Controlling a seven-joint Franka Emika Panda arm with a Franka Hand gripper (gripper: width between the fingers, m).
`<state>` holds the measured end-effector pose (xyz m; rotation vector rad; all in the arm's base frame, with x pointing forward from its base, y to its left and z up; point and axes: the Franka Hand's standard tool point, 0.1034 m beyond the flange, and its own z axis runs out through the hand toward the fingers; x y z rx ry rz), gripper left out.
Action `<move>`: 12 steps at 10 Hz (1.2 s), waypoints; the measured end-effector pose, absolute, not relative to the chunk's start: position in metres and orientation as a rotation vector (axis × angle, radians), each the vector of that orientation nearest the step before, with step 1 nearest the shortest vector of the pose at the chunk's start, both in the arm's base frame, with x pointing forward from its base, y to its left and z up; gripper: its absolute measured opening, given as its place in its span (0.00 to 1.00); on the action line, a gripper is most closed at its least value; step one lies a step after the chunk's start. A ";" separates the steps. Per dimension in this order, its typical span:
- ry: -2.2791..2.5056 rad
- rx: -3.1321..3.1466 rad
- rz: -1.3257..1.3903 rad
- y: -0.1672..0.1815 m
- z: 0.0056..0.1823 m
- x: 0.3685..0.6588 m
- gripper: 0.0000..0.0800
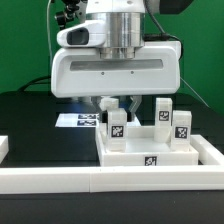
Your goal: Assemble square table
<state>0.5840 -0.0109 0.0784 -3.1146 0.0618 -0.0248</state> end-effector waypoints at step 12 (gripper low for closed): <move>1.824 -2.442 -0.048 0.005 0.075 0.585 0.36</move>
Offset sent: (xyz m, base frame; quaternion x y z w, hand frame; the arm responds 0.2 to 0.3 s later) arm -0.0148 -0.0098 -0.0037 -0.0091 0.0320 0.3075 0.9510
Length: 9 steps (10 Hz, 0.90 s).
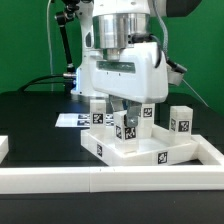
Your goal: Assemble square table
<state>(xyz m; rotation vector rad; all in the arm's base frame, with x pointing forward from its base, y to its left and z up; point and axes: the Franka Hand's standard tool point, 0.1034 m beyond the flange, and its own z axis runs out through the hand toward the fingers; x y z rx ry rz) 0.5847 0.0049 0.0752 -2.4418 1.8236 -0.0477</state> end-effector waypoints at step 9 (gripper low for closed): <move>1.414 -2.678 -0.097 0.005 0.078 0.591 0.80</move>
Offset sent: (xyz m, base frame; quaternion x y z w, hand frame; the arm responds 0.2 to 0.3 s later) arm 0.0000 0.0000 0.0000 0.0000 0.0000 0.0000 1.0000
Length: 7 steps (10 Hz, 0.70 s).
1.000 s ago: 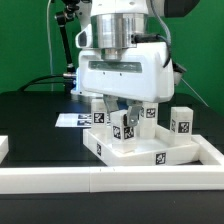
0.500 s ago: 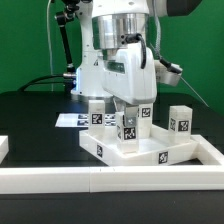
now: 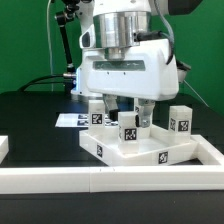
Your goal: Assemble square table
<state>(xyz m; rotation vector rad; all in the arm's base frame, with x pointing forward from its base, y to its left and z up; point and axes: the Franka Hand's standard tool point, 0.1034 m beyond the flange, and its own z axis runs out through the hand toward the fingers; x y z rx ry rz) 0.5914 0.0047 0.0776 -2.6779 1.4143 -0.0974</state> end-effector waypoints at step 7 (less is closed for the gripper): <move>0.690 -2.989 -0.119 0.009 0.077 0.590 0.81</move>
Offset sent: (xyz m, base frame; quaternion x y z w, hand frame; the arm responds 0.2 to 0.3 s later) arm 0.0000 0.0000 0.0000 0.0000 0.0000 -0.1296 0.9916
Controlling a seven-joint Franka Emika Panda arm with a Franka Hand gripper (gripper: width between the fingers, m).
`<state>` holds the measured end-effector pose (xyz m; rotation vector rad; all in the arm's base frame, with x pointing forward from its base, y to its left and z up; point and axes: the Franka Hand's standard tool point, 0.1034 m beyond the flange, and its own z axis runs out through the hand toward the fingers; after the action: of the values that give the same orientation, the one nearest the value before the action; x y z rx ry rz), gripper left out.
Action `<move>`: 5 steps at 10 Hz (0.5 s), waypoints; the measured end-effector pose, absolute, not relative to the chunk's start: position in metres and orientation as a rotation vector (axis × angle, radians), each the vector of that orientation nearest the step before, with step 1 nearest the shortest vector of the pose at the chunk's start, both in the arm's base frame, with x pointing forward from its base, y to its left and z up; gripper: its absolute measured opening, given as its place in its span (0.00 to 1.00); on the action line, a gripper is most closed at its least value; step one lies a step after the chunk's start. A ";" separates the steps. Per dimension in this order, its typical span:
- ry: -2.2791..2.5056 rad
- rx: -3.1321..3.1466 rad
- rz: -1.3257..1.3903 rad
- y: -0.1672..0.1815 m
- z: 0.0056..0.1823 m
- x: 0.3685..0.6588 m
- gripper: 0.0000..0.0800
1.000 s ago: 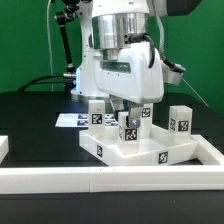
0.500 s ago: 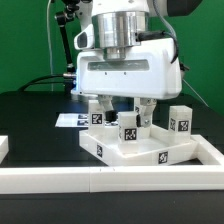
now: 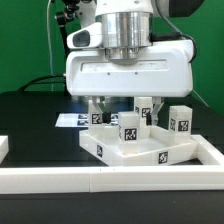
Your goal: Assemble square table
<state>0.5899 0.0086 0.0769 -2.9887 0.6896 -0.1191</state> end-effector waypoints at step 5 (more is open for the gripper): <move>0.144 -3.092 -0.137 0.009 0.077 0.590 0.81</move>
Offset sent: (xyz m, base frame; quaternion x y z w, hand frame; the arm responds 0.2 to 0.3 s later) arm 0.0003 0.0027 0.0016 0.0058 -0.0038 -0.1848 0.9828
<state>0.5903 0.0085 0.0770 -3.0918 0.1437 -0.1371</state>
